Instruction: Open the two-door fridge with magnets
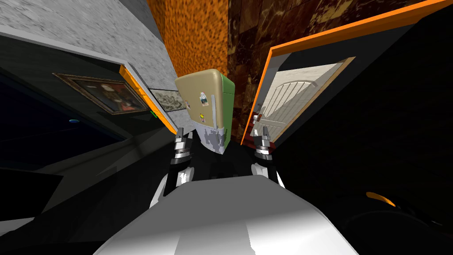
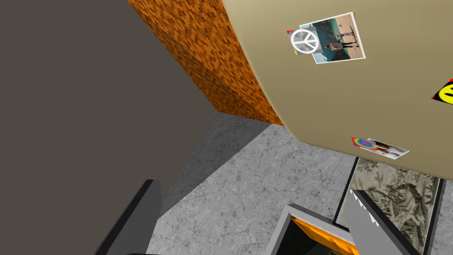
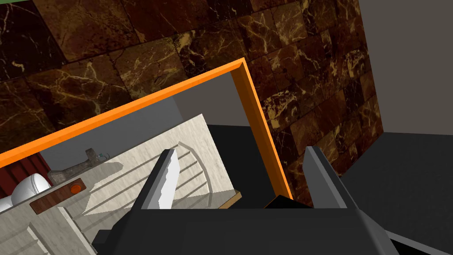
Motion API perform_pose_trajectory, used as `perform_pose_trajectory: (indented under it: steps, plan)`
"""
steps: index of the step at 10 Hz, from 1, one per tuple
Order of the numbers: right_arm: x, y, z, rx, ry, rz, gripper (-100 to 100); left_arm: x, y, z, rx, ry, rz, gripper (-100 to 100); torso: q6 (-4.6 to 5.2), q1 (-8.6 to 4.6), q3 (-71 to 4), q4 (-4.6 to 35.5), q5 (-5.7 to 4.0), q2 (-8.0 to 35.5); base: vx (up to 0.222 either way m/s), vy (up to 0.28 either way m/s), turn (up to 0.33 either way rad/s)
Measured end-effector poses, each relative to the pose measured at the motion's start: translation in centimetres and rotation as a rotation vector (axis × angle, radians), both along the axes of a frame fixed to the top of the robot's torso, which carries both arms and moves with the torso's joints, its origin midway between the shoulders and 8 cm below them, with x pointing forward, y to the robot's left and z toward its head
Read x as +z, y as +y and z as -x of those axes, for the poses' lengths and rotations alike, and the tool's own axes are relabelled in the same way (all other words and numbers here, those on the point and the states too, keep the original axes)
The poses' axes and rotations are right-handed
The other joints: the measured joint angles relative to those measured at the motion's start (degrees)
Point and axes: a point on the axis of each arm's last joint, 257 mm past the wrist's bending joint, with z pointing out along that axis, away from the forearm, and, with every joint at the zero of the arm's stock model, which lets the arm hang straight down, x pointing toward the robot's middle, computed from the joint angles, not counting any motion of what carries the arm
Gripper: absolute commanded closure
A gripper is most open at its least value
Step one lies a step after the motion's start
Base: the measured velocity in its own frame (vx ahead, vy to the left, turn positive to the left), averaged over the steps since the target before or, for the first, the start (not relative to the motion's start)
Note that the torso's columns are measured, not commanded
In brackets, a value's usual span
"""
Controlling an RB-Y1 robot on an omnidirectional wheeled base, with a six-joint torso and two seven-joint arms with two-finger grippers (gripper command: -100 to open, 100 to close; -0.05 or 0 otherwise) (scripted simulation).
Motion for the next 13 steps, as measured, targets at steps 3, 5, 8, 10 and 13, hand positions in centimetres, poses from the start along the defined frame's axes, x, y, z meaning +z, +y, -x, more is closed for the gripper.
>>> perform_pose_trajectory:
  steps: [3,5,8,10,13]
  plan:
    - [0.01,0.0,0.0,0.0,0.0,0.0,0,0.01,0.0,0.0,0.0,0.0,0.0,0,0.0,0.0,-20.14,10.06,0.0,10.03,0.0,0.0,0.0]
    - [0.01,0.0,0.01,0.0,0.0,0.0,0,0.01,0.0,0.0,0.0,0.0,0.0,0,0.0,0.0,-36.92,18.46,0.0,18.45,0.0,0.0,0.0]
    - [0.02,0.0,0.01,0.0,0.0,0.0,0,0.02,0.0,0.01,0.0,0.0,0.0,0,0.0,0.0,-62.27,31.14,0.0,31.16,0.0,0.0,0.0]
    - [0.02,0.0,0.01,0.0,0.0,0.0,0,0.02,0.0,0.01,0.0,0.0,0.0,-100,0.0,0.0,-79.19,39.6,0.0,39.62,0.011,-0.002,-0.009]
    - [-0.01,0.0,0.0,0.0,0.0,0.0,0,-0.28,-0.47,-0.35,-0.021,0.027,-0.048,-100,0.0,-0.02,-84.57,42.19,0.0,42.14,0.043,-0.011,-0.029]
